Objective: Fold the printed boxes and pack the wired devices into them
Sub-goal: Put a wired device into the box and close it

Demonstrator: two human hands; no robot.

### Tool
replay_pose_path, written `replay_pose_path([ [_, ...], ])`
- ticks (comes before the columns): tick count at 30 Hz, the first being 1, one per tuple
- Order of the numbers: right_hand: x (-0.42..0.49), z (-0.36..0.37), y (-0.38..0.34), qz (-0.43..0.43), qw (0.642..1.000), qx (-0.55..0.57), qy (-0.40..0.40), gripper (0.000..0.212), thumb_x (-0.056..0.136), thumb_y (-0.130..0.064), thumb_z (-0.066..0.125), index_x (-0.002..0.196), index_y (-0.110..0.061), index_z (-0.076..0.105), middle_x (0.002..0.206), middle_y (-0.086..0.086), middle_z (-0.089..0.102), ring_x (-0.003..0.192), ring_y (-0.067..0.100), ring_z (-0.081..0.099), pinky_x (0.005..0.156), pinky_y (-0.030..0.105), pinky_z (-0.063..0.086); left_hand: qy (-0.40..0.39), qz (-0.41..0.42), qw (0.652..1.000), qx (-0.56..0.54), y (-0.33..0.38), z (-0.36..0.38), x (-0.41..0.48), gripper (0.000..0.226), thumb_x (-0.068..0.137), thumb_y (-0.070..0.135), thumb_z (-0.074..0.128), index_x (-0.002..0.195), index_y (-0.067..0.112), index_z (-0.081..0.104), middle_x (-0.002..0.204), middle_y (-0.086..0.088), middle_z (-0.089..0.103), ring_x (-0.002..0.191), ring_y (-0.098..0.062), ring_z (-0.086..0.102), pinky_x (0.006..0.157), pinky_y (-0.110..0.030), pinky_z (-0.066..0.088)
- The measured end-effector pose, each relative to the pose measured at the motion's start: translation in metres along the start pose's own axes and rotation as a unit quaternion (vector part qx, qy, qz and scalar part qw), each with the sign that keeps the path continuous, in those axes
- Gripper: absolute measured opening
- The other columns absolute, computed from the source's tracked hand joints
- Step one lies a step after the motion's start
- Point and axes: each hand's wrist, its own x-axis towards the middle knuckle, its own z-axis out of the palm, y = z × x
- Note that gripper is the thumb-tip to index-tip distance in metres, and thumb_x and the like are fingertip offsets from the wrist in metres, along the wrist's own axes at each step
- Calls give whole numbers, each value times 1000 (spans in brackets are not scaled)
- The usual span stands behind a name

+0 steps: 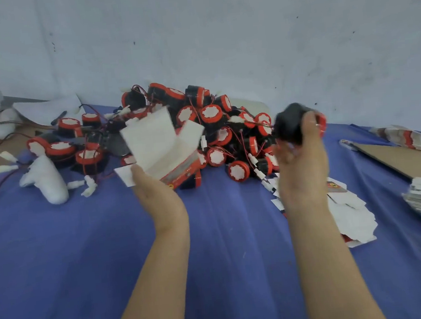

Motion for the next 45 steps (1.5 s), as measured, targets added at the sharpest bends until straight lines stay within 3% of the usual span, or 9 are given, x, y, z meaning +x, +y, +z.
replay_pose_path([
  [4, -8, -14, -7, -172, 964, -179, 92, 44, 79, -42, 66, 117, -22, 59, 108, -7, 62, 97, 2, 59, 85, 18, 46, -100, 50, 977, 179, -27, -2, -17, 27, 103, 31, 35, 126, 21, 45, 119, 4, 57, 106, -11, 56, 74, -3, 40],
  [12, -45, -9, 74, -175, 797, -567, -113, 71, 80, -55, 67, 139, -21, 46, 122, 2, 53, 121, 22, 42, 105, 33, 24, -215, 10, 917, 336, -57, -14, -19, 29, 104, 29, 32, 105, 12, 55, 83, 5, 60, 75, -6, 54, 56, -5, 40],
  [18, -41, -19, 87, -104, 726, -666, -135, 47, 96, -56, 38, 136, -32, 46, 127, -4, 54, 124, 16, 39, 106, 36, 14, -275, -5, 889, 367, -50, -9, -22, 49, 105, 39, 19, 113, 18, 62, 113, -2, 64, 110, -14, 56, 98, -29, 44],
  [20, -44, -18, 88, -111, 653, -727, -183, 36, 101, -42, 32, 131, -30, 47, 128, -7, 54, 125, 15, 38, 107, 41, 15, -288, 26, 866, 409, -50, -9, -23, 48, 105, 35, 22, 119, 11, 60, 120, -9, 62, 117, -22, 53, 108, -42, 37],
  [26, -40, -20, 78, -92, 563, -782, -252, 25, 99, -15, 34, 113, -17, 55, 115, 0, 56, 123, 17, 44, 115, 53, 11, -269, 43, 843, 464, -52, -16, -18, 27, 96, 32, 53, 116, 14, 53, 106, -1, 64, 89, -13, 56, 62, -11, 39],
  [29, -35, -26, 74, -80, 693, -684, -212, 22, 97, -14, 38, 95, -17, 60, 96, -2, 59, 99, 16, 54, 108, 38, 30, -281, 45, 842, 459, -49, -17, -20, 40, 88, 32, 65, 123, 15, 53, 111, 0, 64, 98, -15, 58, 75, -22, 49],
  [32, -23, -34, 62, -59, 838, -539, -63, 24, 96, -19, 47, 112, -15, 65, 116, 3, 58, 105, 17, 53, 93, 26, 38, -347, 37, 809, 474, -47, -17, -22, 37, 88, 31, 65, 121, 21, 51, 115, -1, 63, 102, -17, 59, 87, -34, 50],
  [38, 8, -68, 47, 164, 918, -348, 95, 53, 95, -45, 51, 129, -5, 56, 124, 8, 62, 115, 24, 56, 103, 40, 44, -470, 42, 768, 434, -39, -15, -22, 36, 92, 22, 63, 122, 30, 45, 135, 6, 39, 116, -8, 47, 99, -24, 40],
  [45, 10, -64, 41, 48, 960, -250, 119, 37, 94, -31, 58, 130, -22, 51, 69, -11, 56, 59, -1, 51, 59, 15, 46, -463, -6, 784, 414, -35, -14, -24, 35, 94, 27, 59, 127, 34, 46, 120, 13, 58, 106, -1, 55, 77, -8, 43],
])
